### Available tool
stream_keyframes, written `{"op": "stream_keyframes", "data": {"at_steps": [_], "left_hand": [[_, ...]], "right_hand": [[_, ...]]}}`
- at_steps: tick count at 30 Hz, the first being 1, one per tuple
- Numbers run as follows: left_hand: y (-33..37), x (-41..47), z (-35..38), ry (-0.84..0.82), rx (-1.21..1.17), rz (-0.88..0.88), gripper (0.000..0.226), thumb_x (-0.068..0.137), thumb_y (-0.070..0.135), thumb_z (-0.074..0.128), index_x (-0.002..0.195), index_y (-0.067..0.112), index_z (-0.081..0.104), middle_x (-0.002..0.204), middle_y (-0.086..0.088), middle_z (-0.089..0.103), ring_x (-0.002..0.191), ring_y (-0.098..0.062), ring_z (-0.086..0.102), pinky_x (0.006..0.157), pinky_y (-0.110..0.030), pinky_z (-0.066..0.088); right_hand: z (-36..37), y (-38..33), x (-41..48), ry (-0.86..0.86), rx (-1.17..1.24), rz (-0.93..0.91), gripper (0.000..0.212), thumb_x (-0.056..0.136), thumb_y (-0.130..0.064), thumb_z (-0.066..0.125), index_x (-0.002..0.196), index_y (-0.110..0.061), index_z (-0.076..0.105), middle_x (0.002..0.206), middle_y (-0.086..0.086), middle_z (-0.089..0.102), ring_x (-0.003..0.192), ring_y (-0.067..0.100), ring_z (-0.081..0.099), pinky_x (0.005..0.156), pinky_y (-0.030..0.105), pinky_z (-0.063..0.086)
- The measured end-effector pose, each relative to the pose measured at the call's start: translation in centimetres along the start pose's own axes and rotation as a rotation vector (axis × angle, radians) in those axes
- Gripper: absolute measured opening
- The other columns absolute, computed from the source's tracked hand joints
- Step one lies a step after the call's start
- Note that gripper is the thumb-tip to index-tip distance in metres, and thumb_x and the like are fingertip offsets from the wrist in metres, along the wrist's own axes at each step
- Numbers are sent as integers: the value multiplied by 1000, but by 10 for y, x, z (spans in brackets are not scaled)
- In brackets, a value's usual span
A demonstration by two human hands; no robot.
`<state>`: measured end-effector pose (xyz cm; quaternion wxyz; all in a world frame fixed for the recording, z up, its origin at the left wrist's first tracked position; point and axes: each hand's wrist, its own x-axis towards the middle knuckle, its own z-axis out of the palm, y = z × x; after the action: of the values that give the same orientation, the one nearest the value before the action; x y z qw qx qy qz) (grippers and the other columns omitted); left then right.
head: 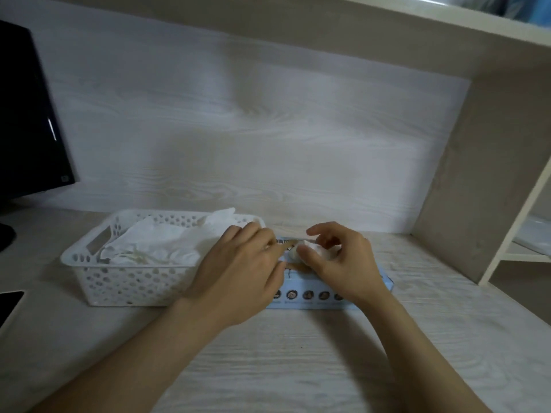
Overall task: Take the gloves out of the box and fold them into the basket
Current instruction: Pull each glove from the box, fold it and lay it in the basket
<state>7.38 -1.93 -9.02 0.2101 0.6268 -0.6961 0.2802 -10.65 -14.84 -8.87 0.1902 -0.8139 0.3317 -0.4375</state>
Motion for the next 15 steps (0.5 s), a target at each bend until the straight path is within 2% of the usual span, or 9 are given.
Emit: {"op": "stream_keyframes", "data": {"at_steps": [4,7,9,12,15], "left_hand": [[8,0,4,-141,169,69,36,103,35,35,108,25,69,113,7,66,106,-24,51,94,-42,39],[12,-1,3,-167,195,90,49,108,41,23,120,26,68,113,9,67,107,-25,49,94,-43,38],[12,-1,3,-178,193,78,55,109,48,17,123,29,67,114,12,67,110,-24,48,94,-42,37],[15,0,4,-198,203,60,58,107,54,18,123,27,67,114,10,67,111,-26,48,93,-43,39],[18,1,4,-211,207,48,57,104,57,21,130,27,62,113,9,68,112,-28,50,92,-45,42]], "right_hand": [[2,7,-1,-38,-39,-14,8,89,-23,79,87,-29,75,75,-9,71,74,8,65,64,16,46],[6,11,0,-33,-157,-99,8,94,-18,72,91,-25,75,82,-10,68,77,6,61,69,19,45],[10,13,-1,3,-193,-135,6,99,-16,65,97,-20,69,88,-5,65,80,7,58,69,17,41],[13,16,-3,78,-172,-94,8,107,-15,56,101,-14,60,96,-1,61,83,13,56,70,17,39],[16,14,-3,169,-111,-50,16,111,-22,50,99,-13,56,96,-1,55,80,7,50,72,11,38]]}}
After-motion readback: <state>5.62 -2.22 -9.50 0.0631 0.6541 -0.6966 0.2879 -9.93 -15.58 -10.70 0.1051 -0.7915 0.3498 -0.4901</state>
